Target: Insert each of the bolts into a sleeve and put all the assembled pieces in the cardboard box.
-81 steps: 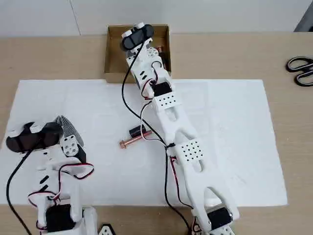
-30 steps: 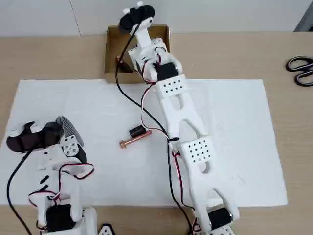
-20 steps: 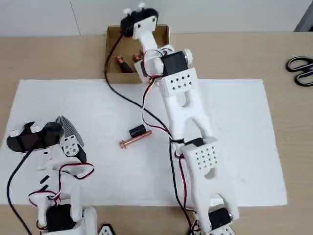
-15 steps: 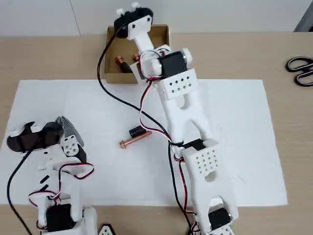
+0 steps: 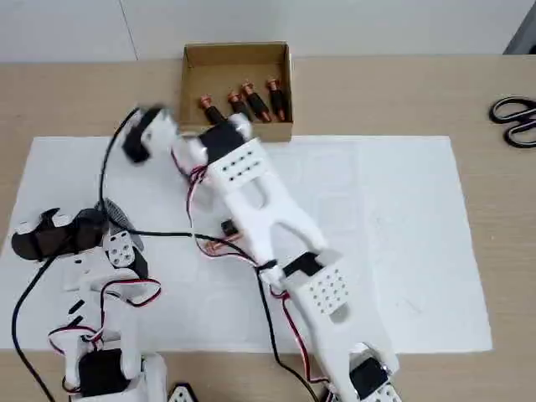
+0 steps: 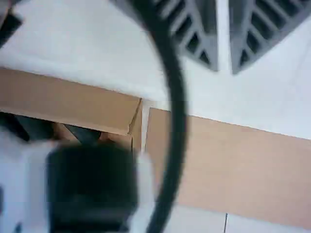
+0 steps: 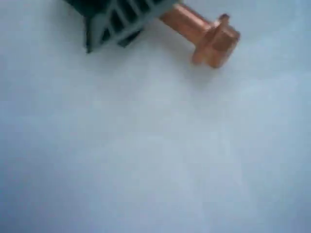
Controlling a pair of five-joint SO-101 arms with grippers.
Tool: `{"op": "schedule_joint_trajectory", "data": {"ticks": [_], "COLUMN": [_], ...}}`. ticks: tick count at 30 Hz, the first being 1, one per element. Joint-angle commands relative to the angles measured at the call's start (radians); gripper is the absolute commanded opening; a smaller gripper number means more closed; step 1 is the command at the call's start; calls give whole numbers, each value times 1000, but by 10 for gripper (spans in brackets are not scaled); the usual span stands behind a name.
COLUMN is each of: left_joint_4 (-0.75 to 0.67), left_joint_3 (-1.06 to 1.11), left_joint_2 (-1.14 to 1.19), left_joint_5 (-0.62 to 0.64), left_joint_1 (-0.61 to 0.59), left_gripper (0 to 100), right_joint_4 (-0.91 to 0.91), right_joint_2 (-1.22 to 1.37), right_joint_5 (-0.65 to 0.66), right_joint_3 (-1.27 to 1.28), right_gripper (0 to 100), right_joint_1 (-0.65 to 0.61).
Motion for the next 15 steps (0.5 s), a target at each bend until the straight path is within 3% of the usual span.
{"op": "schedule_joint_trajectory", "data": {"ticks": [1, 6, 15], "left_joint_4": [-2, -2, -2], "left_joint_3": [-27, -28, -28], "left_joint_2": [-9, -9, -9], "left_joint_5": [-2, -3, -3], "left_joint_1": [-2, -2, -2], "left_gripper": [6, 6, 6], "right_joint_4": [18, 24, 21], "right_joint_2": [-65, -104, -427], "right_joint_5": [34, 35, 37], "right_joint_3": [23, 81, 284], "right_gripper": [140, 140, 142], "right_joint_1": [2, 67, 79]}}
